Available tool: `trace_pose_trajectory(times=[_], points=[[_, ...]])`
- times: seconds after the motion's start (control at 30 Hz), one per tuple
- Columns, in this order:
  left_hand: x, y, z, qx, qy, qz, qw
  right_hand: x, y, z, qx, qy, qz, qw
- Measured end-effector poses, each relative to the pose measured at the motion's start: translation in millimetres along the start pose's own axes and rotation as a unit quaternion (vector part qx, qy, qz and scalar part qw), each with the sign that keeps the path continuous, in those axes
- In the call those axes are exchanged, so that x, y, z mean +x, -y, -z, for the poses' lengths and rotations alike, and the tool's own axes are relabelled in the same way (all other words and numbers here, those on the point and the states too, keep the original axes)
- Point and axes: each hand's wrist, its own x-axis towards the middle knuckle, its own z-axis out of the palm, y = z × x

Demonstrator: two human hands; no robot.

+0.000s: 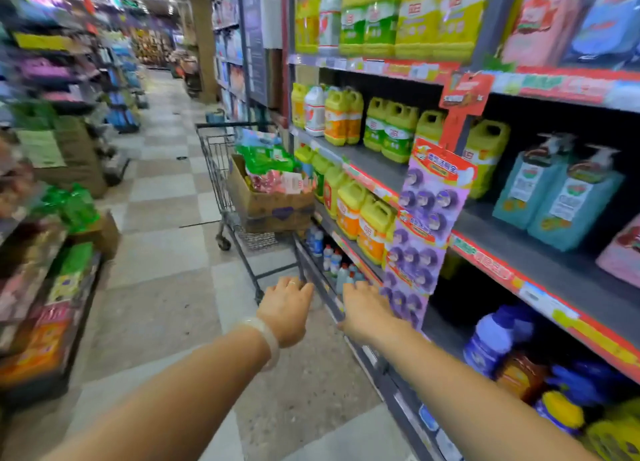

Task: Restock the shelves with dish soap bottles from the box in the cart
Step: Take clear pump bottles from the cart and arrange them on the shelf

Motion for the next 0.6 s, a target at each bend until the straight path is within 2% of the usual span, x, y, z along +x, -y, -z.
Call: trace_pose_trajectory(times=[0.23,0.47,0.6], points=[[60.8,118.1,4.5,-0.007,-0.01,0.093,0.996,131.8,89.4,19.9,-0.014,0.03,0.087,0.996],[149.8,226.4,39.6,-0.005,-0.032,0.154,0.988,269.4,157.2,75.4,-0.01,-0.014,0.154,0.988],[187.8,279.5,30.4,-0.003,-0.019,0.179,0.984,330.9,194.8,73.8,-0.019,0.019,0.176,0.984]])
